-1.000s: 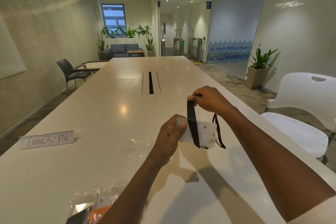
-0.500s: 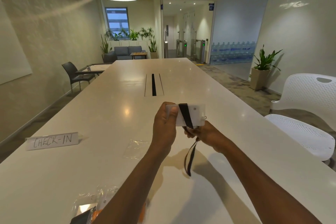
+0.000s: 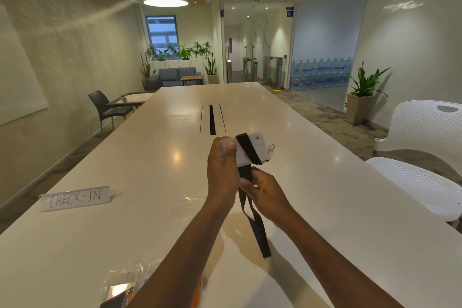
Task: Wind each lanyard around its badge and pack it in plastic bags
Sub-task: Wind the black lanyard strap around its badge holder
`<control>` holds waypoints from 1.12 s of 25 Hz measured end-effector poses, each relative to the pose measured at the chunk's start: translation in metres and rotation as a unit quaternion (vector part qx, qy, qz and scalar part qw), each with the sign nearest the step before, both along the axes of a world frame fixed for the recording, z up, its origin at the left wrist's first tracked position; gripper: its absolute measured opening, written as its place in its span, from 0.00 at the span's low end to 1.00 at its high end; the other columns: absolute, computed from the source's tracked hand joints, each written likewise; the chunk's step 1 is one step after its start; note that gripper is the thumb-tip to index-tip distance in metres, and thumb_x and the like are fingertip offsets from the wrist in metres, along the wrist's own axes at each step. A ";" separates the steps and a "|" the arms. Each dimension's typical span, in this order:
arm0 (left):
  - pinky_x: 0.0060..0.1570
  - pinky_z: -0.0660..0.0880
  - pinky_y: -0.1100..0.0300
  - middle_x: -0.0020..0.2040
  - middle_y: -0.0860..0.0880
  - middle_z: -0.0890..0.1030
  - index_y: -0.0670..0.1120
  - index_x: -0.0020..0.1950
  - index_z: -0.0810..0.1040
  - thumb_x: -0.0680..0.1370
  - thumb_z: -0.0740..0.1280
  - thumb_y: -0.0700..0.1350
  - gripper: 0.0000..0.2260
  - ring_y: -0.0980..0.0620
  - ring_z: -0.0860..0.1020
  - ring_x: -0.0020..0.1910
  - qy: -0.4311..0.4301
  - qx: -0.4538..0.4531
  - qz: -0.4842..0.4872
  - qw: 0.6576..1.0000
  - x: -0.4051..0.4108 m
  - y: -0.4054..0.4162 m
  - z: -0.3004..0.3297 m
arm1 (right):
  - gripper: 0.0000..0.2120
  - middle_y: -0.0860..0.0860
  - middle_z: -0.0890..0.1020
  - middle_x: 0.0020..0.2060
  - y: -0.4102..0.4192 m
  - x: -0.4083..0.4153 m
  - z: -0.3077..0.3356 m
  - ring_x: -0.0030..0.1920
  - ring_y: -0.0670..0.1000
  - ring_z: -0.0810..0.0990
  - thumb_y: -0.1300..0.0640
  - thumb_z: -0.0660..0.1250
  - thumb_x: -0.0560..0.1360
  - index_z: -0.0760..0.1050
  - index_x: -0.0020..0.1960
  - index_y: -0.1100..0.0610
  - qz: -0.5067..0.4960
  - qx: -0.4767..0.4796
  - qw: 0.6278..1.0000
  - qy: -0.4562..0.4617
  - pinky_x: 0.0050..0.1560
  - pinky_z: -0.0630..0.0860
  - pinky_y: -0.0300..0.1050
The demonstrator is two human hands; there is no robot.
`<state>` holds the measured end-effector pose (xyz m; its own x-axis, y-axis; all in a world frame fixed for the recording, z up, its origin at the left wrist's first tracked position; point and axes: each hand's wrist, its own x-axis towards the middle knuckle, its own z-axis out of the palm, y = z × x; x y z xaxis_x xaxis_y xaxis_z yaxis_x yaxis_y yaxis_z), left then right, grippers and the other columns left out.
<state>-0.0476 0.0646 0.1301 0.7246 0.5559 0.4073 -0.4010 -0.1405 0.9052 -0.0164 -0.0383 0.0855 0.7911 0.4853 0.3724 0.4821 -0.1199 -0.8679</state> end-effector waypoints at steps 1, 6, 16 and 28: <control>0.40 0.78 0.67 0.53 0.48 0.77 0.49 0.59 0.72 0.84 0.58 0.49 0.07 0.53 0.78 0.51 -0.001 0.004 0.010 1.000 0.000 0.000 0.001 | 0.05 0.34 0.82 0.37 0.003 -0.002 -0.002 0.43 0.37 0.82 0.51 0.62 0.81 0.75 0.49 0.44 -0.001 0.019 1.000 0.011 0.42 0.75 0.27; 0.37 0.75 0.71 0.51 0.50 0.76 0.50 0.56 0.71 0.85 0.57 0.49 0.05 0.54 0.76 0.49 0.001 0.006 0.043 0.999 -0.003 0.007 -0.001 | 0.10 0.46 0.72 0.28 0.012 -0.013 -0.011 0.27 0.45 0.69 0.50 0.59 0.82 0.72 0.50 0.57 0.052 0.092 0.986 0.130 0.29 0.70 0.39; 0.41 0.76 0.65 0.48 0.47 0.76 0.49 0.53 0.71 0.85 0.57 0.46 0.05 0.52 0.75 0.45 0.006 -0.057 0.078 0.995 -0.001 0.016 -0.015 | 0.17 0.45 0.73 0.27 0.016 -0.028 -0.023 0.28 0.44 0.70 0.46 0.55 0.82 0.70 0.39 0.53 -0.067 -0.025 0.997 0.042 0.31 0.67 0.40; 0.44 0.74 0.63 0.46 0.51 0.77 0.54 0.48 0.71 0.85 0.57 0.46 0.07 0.52 0.76 0.45 0.035 -0.082 0.127 0.988 0.005 0.028 -0.034 | 0.20 0.48 0.72 0.26 0.006 -0.064 0.001 0.27 0.47 0.71 0.47 0.54 0.83 0.70 0.37 0.54 -0.058 -0.061 0.990 0.116 0.33 0.71 0.41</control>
